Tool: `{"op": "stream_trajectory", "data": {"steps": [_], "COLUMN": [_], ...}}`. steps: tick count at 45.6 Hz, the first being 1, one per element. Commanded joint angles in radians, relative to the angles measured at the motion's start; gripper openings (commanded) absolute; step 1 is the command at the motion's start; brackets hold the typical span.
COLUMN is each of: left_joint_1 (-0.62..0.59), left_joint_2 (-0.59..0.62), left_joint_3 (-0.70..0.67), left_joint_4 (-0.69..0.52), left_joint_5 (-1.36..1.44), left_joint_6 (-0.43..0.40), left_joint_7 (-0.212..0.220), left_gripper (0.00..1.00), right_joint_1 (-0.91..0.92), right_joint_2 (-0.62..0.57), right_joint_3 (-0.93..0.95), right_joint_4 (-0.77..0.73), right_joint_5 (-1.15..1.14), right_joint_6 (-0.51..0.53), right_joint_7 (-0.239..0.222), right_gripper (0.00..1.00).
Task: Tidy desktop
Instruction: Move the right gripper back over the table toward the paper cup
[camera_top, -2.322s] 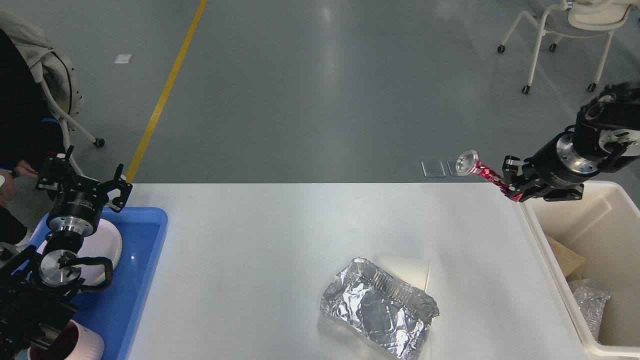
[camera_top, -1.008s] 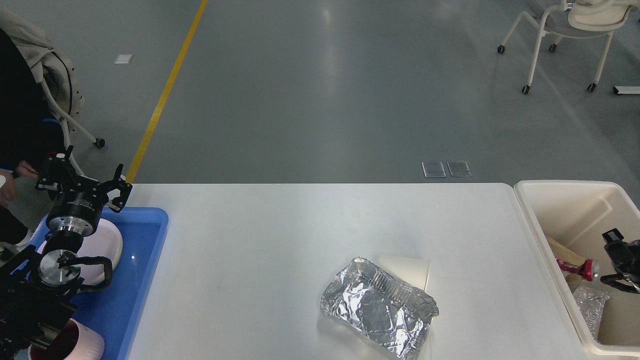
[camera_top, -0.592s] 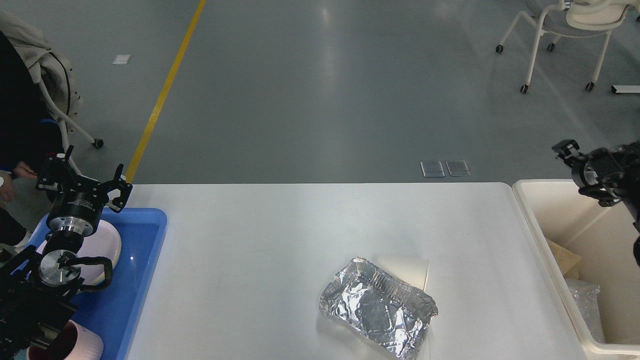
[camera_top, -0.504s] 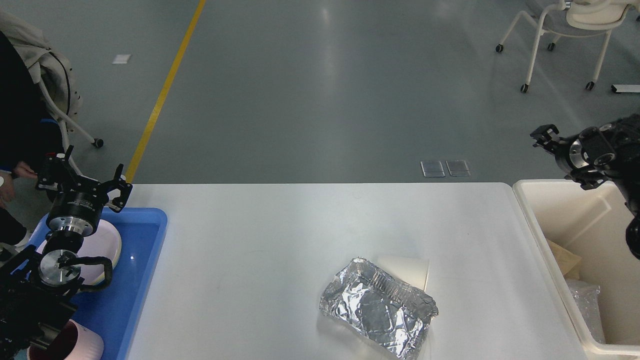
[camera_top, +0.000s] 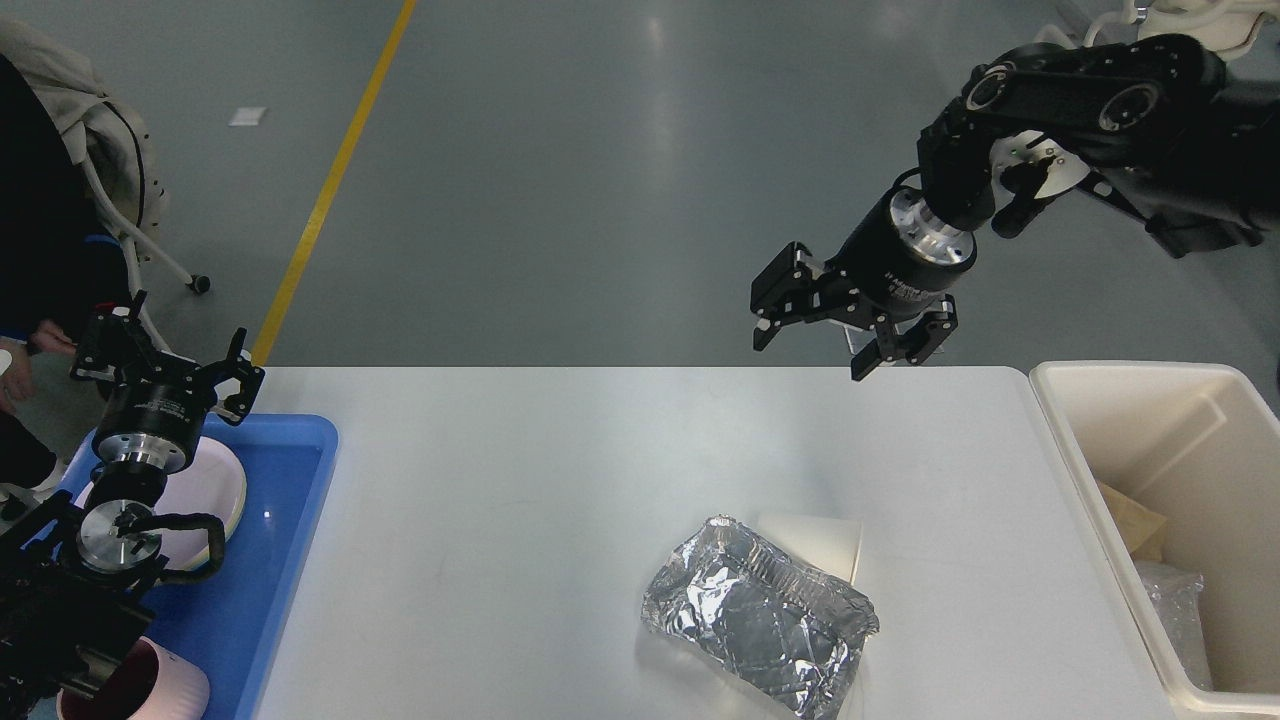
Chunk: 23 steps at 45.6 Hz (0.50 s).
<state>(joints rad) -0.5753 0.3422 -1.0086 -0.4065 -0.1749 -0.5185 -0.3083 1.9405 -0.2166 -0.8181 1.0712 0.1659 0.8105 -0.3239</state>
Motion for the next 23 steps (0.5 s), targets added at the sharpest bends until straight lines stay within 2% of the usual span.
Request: {"op": "stream_trajectory", "data": {"steps": [1, 7, 14, 23], "left_joint_1": [0.0, 0.0, 0.0, 0.0], "left_joint_2": [0.0, 0.0, -0.002, 0.0], "left_joint_3": [-0.001, -0.001, -0.001, 0.001], "left_joint_4": [0.0, 0.0, 0.0, 0.0], "left_joint_5": [0.0, 0.0, 0.0, 0.0], "left_joint_6": [0.0, 0.0, 0.0, 0.0], "left_joint_7": [0.0, 0.0, 0.0, 0.0], "left_gripper": [0.98, 0.98, 0.98, 0.98], "right_joint_1": [0.098, 0.101, 0.066, -0.101], "right_joint_2": [0.037, 0.065, 0.063, 0.048], "right_joint_3": [-0.006, -0.023, -0.056, -0.079], "right_joint_4": [0.144, 0.144, 0.138, 0.102], "right_joint_5": [0.0, -0.011, -0.051, -0.046], "right_joint_6": [-0.077, -0.106, -0.212, -0.313], "right_joint_7": [-0.006, -0.007, -0.006, -0.004], "right_gripper": [1.0, 1.0, 1.0, 1.0]}}
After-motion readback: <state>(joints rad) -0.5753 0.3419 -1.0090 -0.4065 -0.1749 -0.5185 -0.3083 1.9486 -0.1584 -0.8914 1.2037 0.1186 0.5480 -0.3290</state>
